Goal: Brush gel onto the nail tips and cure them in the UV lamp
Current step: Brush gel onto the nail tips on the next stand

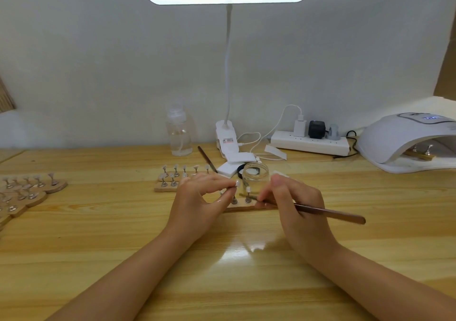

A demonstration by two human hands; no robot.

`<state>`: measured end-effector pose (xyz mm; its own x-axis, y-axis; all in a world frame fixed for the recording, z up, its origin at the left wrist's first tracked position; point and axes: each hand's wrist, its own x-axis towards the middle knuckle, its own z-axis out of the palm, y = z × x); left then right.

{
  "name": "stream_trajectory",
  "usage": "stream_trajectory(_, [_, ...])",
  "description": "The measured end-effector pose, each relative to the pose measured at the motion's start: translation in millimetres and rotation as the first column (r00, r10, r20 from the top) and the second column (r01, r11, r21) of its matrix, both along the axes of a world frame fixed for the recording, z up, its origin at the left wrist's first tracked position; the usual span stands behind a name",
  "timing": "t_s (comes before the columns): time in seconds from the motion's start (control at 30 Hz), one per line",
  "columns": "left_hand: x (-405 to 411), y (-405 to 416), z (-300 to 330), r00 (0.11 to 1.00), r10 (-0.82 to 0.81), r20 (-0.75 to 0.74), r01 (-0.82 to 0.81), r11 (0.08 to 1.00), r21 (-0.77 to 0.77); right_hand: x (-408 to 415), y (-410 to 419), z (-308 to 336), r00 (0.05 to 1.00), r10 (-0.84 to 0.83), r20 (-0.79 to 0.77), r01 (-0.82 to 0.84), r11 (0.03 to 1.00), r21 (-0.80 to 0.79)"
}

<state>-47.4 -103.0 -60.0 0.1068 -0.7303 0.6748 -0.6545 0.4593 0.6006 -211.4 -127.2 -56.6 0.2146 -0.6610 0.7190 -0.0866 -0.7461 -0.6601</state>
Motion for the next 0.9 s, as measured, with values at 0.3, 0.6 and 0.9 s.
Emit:
stream_trajectory(0.3, [-1.6, 1.0, 0.9, 0.999, 0.012, -0.036, -0.011, 1.0, 0.022, 0.8, 1.3, 0.0, 0.996, 0.076, 0.045, -0.078, 0.996, 0.045])
stream_trajectory(0.6, [-2.7, 2.1, 2.2, 0.999, 0.018, -0.048, -0.016, 0.999, 0.041, 0.3, 0.9, -0.3, 0.996, 0.075, 0.053, -0.077, 0.996, 0.049])
stream_trajectory(0.9, [-2.5, 1.9, 2.1, 0.999, 0.007, -0.05, -0.005, 1.0, 0.03, 0.8, 1.2, -0.2, 0.995, 0.079, 0.053, -0.082, 0.995, 0.057])
